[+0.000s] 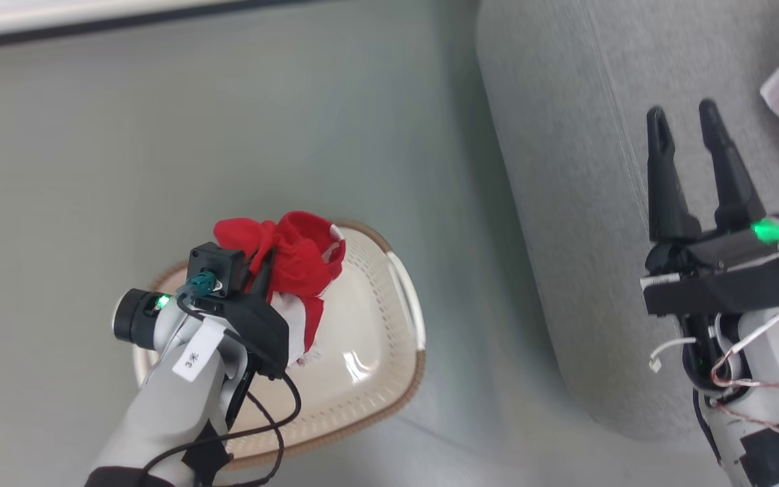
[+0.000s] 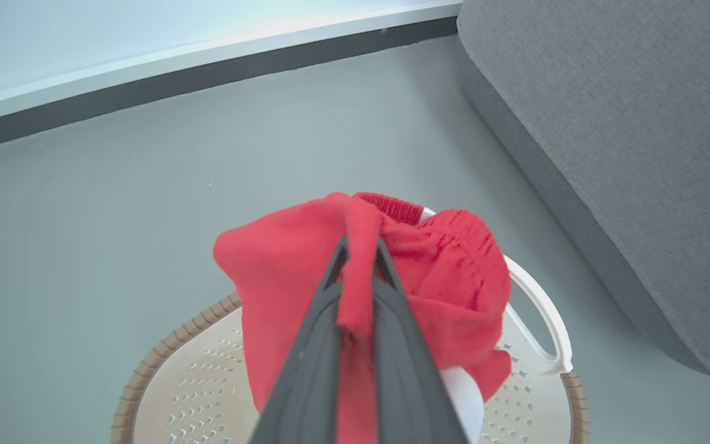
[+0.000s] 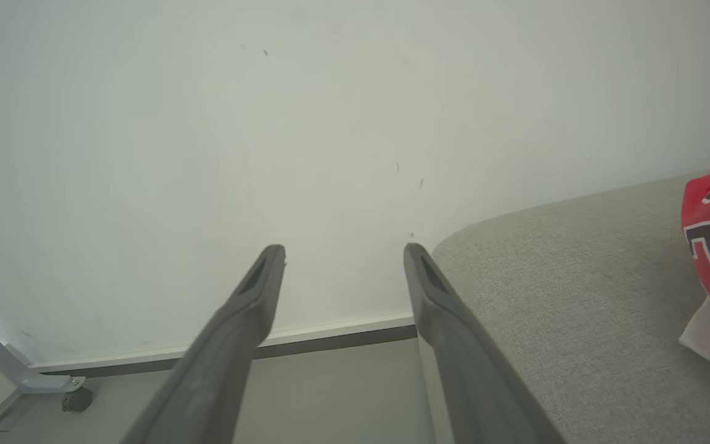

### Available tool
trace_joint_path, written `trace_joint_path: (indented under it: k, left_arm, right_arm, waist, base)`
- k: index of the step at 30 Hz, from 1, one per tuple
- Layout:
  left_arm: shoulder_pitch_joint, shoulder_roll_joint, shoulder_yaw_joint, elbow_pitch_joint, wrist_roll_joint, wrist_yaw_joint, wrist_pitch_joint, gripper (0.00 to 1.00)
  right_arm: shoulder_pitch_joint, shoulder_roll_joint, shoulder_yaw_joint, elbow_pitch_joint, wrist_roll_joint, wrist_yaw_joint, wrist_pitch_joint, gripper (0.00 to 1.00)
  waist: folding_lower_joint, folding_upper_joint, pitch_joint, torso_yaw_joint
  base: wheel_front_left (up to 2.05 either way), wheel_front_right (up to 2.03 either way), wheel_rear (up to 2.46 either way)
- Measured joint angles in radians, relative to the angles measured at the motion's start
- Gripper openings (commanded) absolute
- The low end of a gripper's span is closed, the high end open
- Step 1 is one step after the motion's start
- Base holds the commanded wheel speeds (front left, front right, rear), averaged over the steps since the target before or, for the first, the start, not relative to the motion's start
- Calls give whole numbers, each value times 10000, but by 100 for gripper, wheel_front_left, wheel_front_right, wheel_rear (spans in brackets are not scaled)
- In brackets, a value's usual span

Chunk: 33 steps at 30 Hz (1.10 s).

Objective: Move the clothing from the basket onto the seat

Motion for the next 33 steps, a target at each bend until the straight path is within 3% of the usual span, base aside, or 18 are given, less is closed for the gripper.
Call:
trace_joint_path:
  k: [16, 33]
  left_arm:
    - [417, -119, 148, -2057, -602, -341, -276, 0]
    - [733, -157, -171, -4591, -813, -426, -278, 0]
  right_arm:
    - [1161, 161, 374, 732, 0, 58, 0, 100]
    - [2745, 470, 1337, 890, 17, 115, 2, 100]
  waist:
    - [-1, 0, -2278, 1053]
    - [0, 0, -4615, 1237]
  base:
    - [0, 0, 0]
    - [0, 0, 0]
